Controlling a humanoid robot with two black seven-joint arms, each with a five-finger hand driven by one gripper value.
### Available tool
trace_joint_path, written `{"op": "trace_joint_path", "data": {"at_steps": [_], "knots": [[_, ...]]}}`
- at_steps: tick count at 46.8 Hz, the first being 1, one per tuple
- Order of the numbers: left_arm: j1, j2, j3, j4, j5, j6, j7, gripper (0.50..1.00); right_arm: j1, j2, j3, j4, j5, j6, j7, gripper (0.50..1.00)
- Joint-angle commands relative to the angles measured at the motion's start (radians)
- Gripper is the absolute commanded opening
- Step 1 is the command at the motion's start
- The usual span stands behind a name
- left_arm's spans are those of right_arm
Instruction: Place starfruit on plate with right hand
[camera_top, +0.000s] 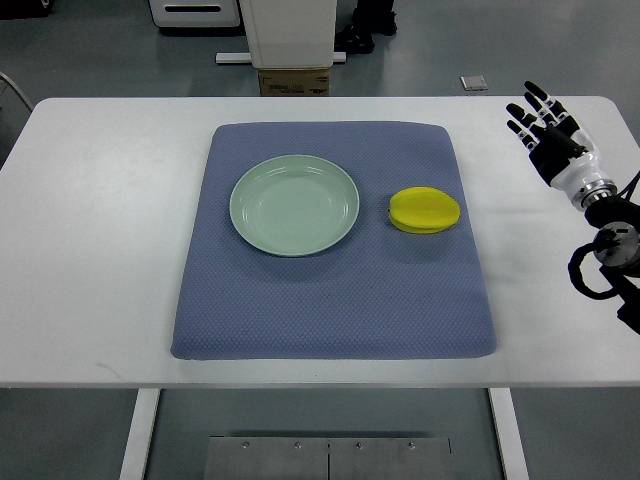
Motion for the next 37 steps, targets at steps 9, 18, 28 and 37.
{"op": "trace_joint_path", "data": {"at_steps": [9, 18, 28, 37], "knots": [[-0.002, 0.0, 0.005, -0.001, 0.002, -0.001, 0.0, 1.0, 0.002, -0.001, -0.002, 0.0, 0.0, 0.0, 0.001, 1.0], [0.001, 0.0, 0.005, -0.001, 0.002, -0.001, 0.002, 1.0, 0.008, 0.002, 0.0, -0.005, 0.0, 0.0, 0.007, 1.0], [0.0, 0.0, 0.005, -0.001, 0.002, -0.001, 0.002, 1.0, 0.005, 0.003, -0.003, -0.025, 0.002, -0.018, -0.002, 1.0], [0.001, 0.0, 0.005, -0.001, 0.002, -0.001, 0.002, 1.0, 0.02, 0.008, -0.002, -0.026, 0.0, -0.017, 0.007, 1.0]]}}
